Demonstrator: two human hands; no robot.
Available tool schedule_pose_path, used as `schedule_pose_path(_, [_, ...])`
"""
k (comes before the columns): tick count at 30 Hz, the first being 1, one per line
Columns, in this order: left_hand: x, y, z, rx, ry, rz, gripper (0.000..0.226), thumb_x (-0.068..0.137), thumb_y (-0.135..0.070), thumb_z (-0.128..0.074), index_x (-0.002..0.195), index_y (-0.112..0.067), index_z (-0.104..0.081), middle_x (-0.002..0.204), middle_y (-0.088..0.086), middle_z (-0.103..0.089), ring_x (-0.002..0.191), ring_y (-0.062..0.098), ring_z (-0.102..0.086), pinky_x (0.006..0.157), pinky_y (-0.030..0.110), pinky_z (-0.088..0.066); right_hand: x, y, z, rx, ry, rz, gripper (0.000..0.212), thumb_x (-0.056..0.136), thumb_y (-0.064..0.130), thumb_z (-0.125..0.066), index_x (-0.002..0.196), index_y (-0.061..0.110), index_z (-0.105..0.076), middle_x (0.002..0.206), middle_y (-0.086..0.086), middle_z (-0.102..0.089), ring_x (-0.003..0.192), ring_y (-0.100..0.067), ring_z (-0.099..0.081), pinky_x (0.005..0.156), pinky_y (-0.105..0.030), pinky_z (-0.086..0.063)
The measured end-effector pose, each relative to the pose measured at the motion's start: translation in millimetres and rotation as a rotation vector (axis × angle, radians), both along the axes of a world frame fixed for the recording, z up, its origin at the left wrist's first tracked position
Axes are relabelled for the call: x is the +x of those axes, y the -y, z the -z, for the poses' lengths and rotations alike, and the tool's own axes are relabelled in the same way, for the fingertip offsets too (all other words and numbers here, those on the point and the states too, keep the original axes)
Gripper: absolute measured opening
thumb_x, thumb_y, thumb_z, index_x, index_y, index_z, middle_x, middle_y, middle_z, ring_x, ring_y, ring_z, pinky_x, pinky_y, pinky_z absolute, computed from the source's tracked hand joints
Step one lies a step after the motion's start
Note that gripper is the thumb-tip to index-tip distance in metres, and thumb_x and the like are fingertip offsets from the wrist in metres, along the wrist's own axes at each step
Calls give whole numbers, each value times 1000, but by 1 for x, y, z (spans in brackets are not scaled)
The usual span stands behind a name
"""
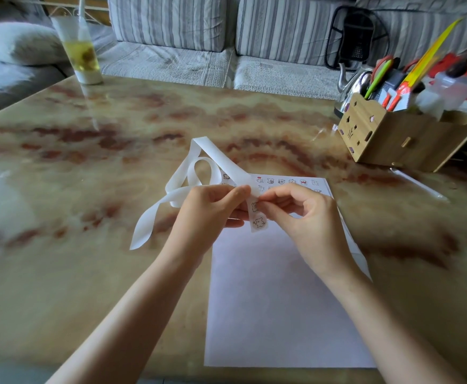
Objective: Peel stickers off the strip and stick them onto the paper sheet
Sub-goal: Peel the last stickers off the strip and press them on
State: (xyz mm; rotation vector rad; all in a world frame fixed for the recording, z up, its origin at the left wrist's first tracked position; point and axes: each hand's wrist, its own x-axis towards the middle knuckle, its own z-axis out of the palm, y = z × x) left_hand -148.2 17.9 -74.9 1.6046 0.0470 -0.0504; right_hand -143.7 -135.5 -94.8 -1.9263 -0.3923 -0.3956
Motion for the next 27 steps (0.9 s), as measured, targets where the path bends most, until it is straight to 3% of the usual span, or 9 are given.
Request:
schedule_pose_path(8, [0,0,1,19,6,16,23,93,-20,-57,78,-14,-72,73,0,-75,70,8,-71,73,25,-58,1,0,-2,48,-86,-17,19,79,7,-75,79,26,-69,73,13,-71,70,-6,-67,72,-18,-52])
schedule_pose_path(12, [1,0,3,79,27,-7,22,92,-19,-57,77,-14,-73,73,1,-75,70,10,-72,68,24,-58,2,2,-3,11,-172,-48,10,81,16,-74,81,25,-69,78,9,-70,75,-11,-65,72,-23,-52])
schedule_pose_path(19, [3,-2,6,146,50,-46,20,91,-17,-59,76,-11,-71,67,-1,-73,62,9,-70,60,21,-56,0,2,-6,-114,-79,-74,6,86,16,-68,82,17,-65,87,6,-62,80,-12,-59,76,-23,-49])
schedule_pose_path(24, [5,-6,10,241,59,-69,22,91,-18,-58,76,-8,-71,68,-1,-73,60,10,-69,62,25,-56,6,11,-16,172,-249,-55,7,85,7,-67,79,11,-66,66,8,-63,59,-5,-57,59,-16,-47])
schedule_pose_path(27, [7,-11,13,305,69,-73,24,91,-18,-58,70,-13,-70,59,-8,-70,54,6,-67,61,24,-56,16,25,-16,125,-357,2,5,83,5,-69,78,6,-67,63,0,-63,55,-8,-57,50,-19,-45])
